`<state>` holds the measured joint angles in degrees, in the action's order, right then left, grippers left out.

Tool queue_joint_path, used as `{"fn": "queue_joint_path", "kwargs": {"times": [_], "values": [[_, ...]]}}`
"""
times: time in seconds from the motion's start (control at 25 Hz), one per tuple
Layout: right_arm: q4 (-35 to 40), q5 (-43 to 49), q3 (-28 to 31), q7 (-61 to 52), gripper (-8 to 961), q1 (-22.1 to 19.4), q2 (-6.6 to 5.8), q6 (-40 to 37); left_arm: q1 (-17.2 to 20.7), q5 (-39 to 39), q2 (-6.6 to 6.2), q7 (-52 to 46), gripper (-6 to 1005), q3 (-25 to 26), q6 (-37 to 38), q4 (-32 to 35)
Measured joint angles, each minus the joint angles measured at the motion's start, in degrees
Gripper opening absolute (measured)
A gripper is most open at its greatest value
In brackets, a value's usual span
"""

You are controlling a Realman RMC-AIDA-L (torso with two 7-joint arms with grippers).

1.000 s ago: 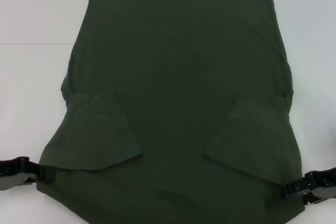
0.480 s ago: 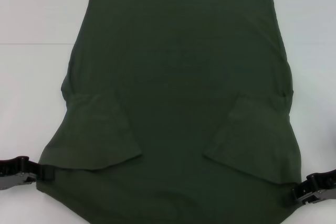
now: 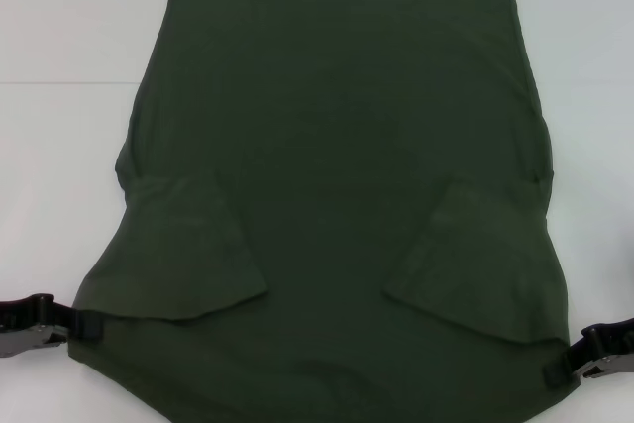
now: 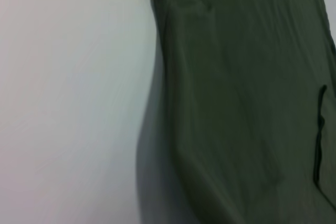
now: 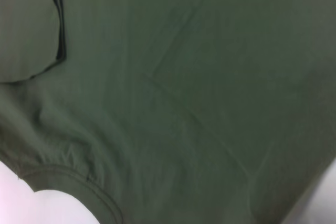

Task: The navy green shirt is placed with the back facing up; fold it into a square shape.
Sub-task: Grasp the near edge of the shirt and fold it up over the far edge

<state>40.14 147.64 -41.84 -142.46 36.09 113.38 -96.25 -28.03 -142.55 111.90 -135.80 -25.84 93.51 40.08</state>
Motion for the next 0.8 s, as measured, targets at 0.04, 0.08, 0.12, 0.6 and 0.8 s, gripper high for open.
{"fn": "queue_joint_path", "kwargs": {"times": [0.04,0.08,0.12,0.6,0.8], "values": [[0.0,0.0,0.0,0.2,63,0.1,-0.15,-0.2,0.0,0.1,-0.12,0.1,38,0.0,0.4,0.0],[0.0,0.0,0.0,0.5,62,0.1,-0.32,-0.4,0.0,0.3,-0.29,0.4,38,0.0,1.1,0.0],[0.0,0.0,0.0,1.3,61,0.1,-0.59,-1.1,0.0,0.3,-0.42,0.6,38,0.0,1.8,0.0],[-0.2,0.5,-0.9,15.7,56,-0.4,-2.57,-14.6,1.0,-0.3,-2.92,2.3,38,-0.4,14.2,-2.4],[-0.7,0.5,-3.9,19.2,57,-1.3,-2.49,-16.3,1.5,-2.9,-2.94,3.4,38,-0.8,19.4,-3.9]]}}
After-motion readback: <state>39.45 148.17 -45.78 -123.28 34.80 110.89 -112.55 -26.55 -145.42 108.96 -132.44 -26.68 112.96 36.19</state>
